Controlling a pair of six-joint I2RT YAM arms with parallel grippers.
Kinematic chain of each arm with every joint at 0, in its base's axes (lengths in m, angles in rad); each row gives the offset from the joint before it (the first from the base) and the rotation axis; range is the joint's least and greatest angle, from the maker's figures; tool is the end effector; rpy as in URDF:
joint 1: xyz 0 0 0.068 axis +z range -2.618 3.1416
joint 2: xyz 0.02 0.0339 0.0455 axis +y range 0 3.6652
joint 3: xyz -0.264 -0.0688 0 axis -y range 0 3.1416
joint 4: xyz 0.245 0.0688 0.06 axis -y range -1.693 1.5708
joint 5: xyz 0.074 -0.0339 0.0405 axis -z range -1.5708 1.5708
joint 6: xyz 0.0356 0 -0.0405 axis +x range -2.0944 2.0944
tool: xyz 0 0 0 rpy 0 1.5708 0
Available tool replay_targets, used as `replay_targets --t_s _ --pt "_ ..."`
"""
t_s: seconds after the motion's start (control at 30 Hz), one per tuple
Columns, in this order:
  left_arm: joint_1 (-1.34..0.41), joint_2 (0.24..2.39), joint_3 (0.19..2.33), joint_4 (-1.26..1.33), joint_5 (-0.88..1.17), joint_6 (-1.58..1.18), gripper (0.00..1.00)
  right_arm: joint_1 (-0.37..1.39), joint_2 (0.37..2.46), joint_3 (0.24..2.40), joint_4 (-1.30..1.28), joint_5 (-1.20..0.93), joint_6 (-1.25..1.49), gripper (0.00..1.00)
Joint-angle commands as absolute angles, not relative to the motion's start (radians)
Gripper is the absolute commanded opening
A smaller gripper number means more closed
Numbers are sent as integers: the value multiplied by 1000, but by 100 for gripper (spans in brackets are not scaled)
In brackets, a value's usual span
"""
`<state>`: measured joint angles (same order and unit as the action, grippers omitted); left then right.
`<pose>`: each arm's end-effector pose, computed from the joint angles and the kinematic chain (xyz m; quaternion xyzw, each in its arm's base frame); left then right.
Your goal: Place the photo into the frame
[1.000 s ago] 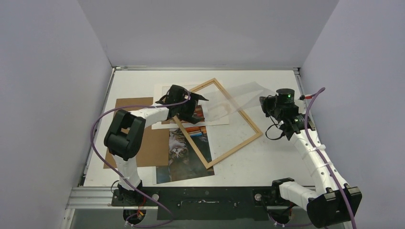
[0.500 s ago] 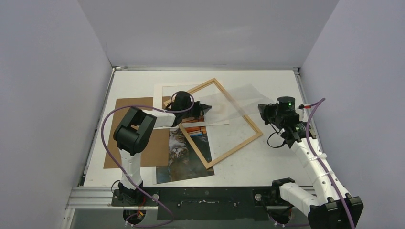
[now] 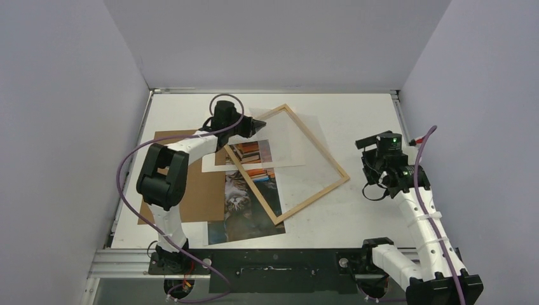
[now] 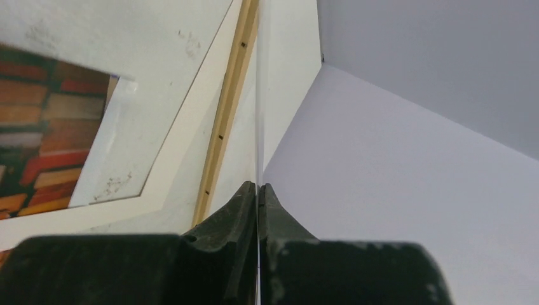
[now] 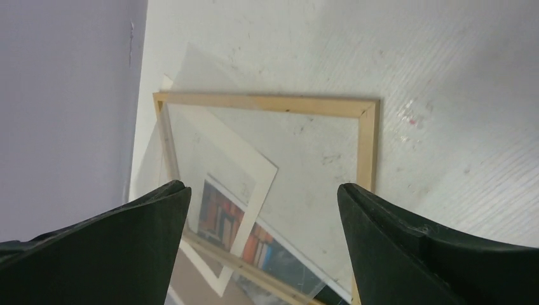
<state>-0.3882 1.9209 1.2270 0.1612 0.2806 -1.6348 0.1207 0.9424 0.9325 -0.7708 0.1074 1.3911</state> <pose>0.3947 -0.1721 0.1960 -0.4455 0.7386 -0.4808 0.1577 0.1872 0.0189 0.3077 0.5635 0.7296 0.2276 0.3136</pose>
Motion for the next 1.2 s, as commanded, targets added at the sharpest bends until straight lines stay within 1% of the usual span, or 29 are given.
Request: replay_targets --t_s 0.0,0.1,0.13,0.2,0.23,0.27,0.3,0.4,0.57,0.77,1.03,1.17 --pt "-346 1812 1383 -20 330 -1299 0 76 936 1038 -759 218 1072 89" --pt "-344 1736 1456 -169 254 -1057 0 59 1005 1080 -633 125 893 89" --pt "-344 1722 1486 -196 255 -983 0 59 1034 1089 -561 43 824 88" --pt "-344 1700 1549 -223 311 -837 0 60 1097 1098 -374 -164 738 88" --pt "-344 1693 1583 -247 337 -771 0 65 1132 1097 -287 -300 711 88" --pt "-345 1687 1620 -269 370 -711 0 72 1166 1095 -209 -382 702 88" --pt "-345 1680 1651 -291 409 -648 0 80 1197 1095 -139 -441 703 88" --pt "-345 1652 1726 -340 536 -479 0 121 1255 1080 65 -530 711 90" --pt "-331 1595 1825 -386 625 -375 0 175 1300 1046 375 -593 793 94" --pt "-327 1552 1977 -410 751 -355 0 191 1299 990 714 -543 876 95" --pt "-316 1441 1986 -168 689 -495 0 192 1269 979 848 -450 946 96" --pt "-314 1403 1972 -35 656 -564 0 192 1285 1003 935 -467 994 97"
